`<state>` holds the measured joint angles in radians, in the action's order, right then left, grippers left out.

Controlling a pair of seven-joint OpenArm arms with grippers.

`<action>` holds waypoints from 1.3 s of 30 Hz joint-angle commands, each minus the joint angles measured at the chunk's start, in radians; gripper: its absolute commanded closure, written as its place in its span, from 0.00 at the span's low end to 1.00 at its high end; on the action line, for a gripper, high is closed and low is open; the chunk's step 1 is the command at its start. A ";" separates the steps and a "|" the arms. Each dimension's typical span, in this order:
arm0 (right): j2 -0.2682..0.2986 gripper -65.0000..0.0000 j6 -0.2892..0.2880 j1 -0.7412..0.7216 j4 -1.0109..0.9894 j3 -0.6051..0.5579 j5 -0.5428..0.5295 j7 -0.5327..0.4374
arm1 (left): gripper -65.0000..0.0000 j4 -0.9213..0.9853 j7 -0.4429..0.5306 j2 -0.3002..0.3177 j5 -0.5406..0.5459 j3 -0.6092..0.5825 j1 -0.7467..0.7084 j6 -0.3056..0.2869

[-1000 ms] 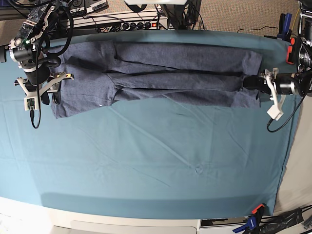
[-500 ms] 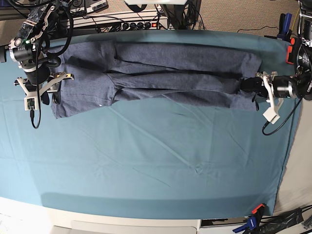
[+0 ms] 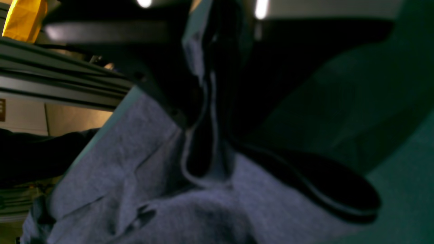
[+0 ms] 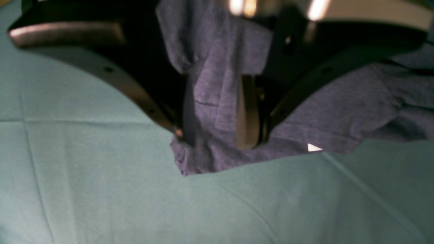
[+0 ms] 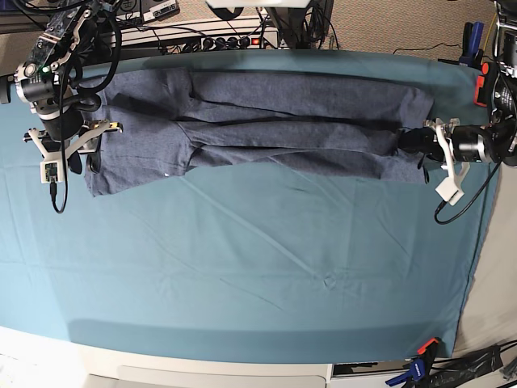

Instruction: Fold the T-shirt properly

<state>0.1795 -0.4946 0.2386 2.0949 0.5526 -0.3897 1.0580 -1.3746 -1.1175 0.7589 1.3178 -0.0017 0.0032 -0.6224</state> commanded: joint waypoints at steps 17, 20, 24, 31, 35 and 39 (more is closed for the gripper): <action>0.011 0.67 0.005 -0.006 0.020 0.005 -0.007 -0.022 | 1.00 -0.015 0.018 0.020 0.021 0.007 0.014 -0.008; 0.011 0.67 0.005 -0.006 0.020 0.005 -0.007 -0.022 | 1.00 -0.015 0.018 0.020 0.020 0.007 0.014 -0.008; 0.011 0.67 0.005 -0.006 0.020 0.005 -0.007 -0.022 | 1.00 -0.015 0.019 0.020 0.005 0.007 0.014 -0.008; 0.011 0.67 0.005 -0.006 0.020 0.005 -0.007 -0.022 | 1.00 -0.015 0.019 0.020 0.006 0.007 0.014 -0.008; 0.011 0.67 0.005 -0.006 0.020 0.005 -0.007 -0.022 | 1.00 -0.015 0.018 0.020 0.006 0.007 0.014 -0.008; 0.011 0.67 0.005 -0.006 0.020 0.005 -0.007 -0.022 | 1.00 -0.015 0.018 0.020 0.006 0.007 0.014 -0.008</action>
<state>0.1795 -0.4946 0.2386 2.0949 0.5526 -0.3897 1.0580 -1.3746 -1.1172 0.7589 1.3018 -0.0017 0.0032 -0.6224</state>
